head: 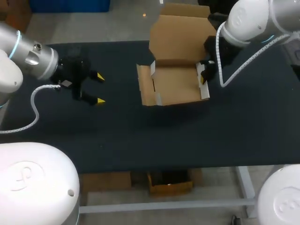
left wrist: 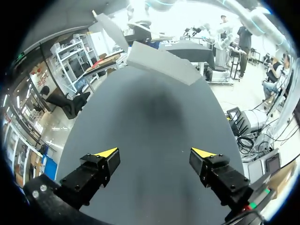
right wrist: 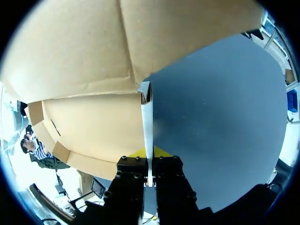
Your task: Assemble the packaging by folding the flat box into shape, placing the metal phone stand inside, and closing the box properly
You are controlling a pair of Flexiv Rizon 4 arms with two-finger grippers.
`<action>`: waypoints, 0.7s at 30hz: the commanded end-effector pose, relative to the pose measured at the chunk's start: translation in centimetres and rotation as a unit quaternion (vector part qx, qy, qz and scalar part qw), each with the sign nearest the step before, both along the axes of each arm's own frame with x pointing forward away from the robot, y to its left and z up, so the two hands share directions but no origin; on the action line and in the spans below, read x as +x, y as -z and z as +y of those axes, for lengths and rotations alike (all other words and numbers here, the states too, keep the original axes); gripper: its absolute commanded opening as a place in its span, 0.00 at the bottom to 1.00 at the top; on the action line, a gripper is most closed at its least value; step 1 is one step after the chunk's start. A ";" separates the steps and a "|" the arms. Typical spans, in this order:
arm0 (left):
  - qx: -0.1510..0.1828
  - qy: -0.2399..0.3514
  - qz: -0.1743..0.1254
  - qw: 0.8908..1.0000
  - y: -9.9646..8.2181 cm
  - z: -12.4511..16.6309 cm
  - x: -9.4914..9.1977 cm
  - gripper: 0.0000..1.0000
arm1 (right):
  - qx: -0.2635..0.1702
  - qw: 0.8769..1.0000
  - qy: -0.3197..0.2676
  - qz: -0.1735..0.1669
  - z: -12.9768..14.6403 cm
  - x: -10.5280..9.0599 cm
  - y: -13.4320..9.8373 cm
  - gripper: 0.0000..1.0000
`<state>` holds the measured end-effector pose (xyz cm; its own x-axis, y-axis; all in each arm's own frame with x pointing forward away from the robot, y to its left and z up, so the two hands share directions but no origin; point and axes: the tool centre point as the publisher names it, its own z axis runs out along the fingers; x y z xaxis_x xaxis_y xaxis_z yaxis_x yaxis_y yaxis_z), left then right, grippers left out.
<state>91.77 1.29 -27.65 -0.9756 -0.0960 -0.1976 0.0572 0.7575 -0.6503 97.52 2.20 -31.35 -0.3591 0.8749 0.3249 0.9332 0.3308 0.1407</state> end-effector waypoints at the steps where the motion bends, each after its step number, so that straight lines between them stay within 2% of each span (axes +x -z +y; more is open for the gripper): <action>1: 0.005 0.006 0.010 1.000 -0.3 -0.1 0.5 1.00 | -0.012 1.000 0.004 -0.008 0.1 -0.4 -0.1 0.00; 10: 0.005 0.006 0.010 1.000 -0.3 -0.1 0.5 1.00 | -0.012 1.000 0.004 -0.008 0.1 -0.4 -0.1 0.00; 17: 0.008 -0.004 0.012 1.000 0.1 0.4 0.5 1.00 | -0.040 0.996 0.037 0.071 0.0 -1.6 0.7 0.00; 21: 0.012 -0.008 0.012 1.000 0.4 0.3 0.5 1.00 | -0.047 0.992 0.058 0.101 -0.4 -2.6 1.3 0.00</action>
<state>92.33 1.79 -27.88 -0.9794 -0.1036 -0.1732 0.0311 0.7705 -0.6367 94.45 1.74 -32.54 -0.2061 0.9322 0.2976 0.9749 0.2216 -0.0190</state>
